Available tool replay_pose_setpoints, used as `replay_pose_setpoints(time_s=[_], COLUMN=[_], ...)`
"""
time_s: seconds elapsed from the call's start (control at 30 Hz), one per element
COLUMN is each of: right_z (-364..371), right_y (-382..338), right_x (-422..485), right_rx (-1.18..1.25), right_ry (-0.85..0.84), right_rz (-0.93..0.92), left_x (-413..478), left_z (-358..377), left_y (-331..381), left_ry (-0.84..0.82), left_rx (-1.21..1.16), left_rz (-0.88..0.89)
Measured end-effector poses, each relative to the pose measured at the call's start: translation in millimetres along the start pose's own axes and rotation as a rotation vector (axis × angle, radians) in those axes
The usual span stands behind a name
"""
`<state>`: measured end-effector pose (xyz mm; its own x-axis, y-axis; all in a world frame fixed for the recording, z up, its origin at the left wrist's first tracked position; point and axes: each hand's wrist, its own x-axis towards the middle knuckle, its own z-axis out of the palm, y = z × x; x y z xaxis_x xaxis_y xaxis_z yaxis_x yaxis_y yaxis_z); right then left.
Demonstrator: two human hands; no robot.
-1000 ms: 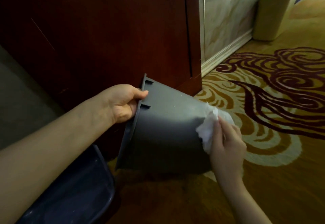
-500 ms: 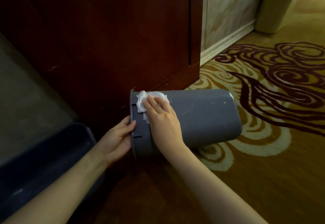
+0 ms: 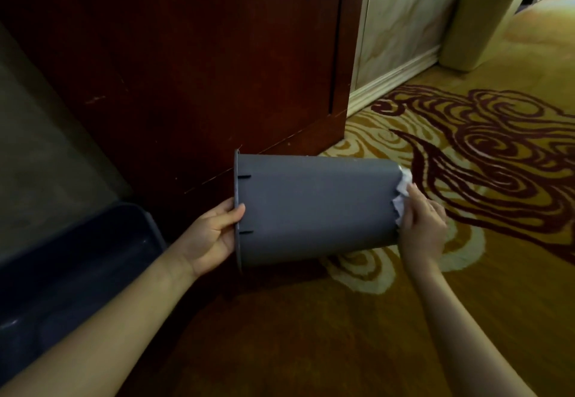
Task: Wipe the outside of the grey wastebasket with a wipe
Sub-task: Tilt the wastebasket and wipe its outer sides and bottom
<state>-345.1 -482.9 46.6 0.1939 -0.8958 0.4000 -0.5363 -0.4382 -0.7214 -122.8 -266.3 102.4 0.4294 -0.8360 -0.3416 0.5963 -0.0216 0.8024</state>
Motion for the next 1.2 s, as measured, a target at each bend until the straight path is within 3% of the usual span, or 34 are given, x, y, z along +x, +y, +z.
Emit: replay_pose_setpoints(time_s=[0.07,0.13,0.37,0.47,0.53,0.73,0.93,1.07,1.2], right_z=[-6,-9,37,51,47,8,-16,-11,13], right_y=[2,-12,-113,-113,-94,-13,-8,-72,-137], right_x=[-1,-10,-75,-82,-72,-50,-27,-10,-28], right_rx=[0.091,0.102,0.1,-0.023,-0.032,0.093,0.311,0.361,0.269], right_ry=[0.093,0.139,-0.292,-0.347,-0.329,-0.149,0.088,0.056,-0.319], right_rz=[0.169,0.137,-0.484,-0.687,-0.663,-0.362,0.234,0.124,-0.233], left_x=[-1,-1,3,7,11,13,13,6,12], left_z=[1,2,12,19,22,20,22,20,33], left_y=[1,2,11,11,13,22,25,30,26], left_ry=[0.007,0.008,0.005,0.055,0.106,0.145,0.18,0.097,0.29], left_rx=[-0.01,-0.014,-0.016,0.017,0.083,0.353,0.409,0.412,0.183], left_rz=[-0.007,-0.006,0.061,0.085,0.091,0.034,-0.074,-0.178,-0.19])
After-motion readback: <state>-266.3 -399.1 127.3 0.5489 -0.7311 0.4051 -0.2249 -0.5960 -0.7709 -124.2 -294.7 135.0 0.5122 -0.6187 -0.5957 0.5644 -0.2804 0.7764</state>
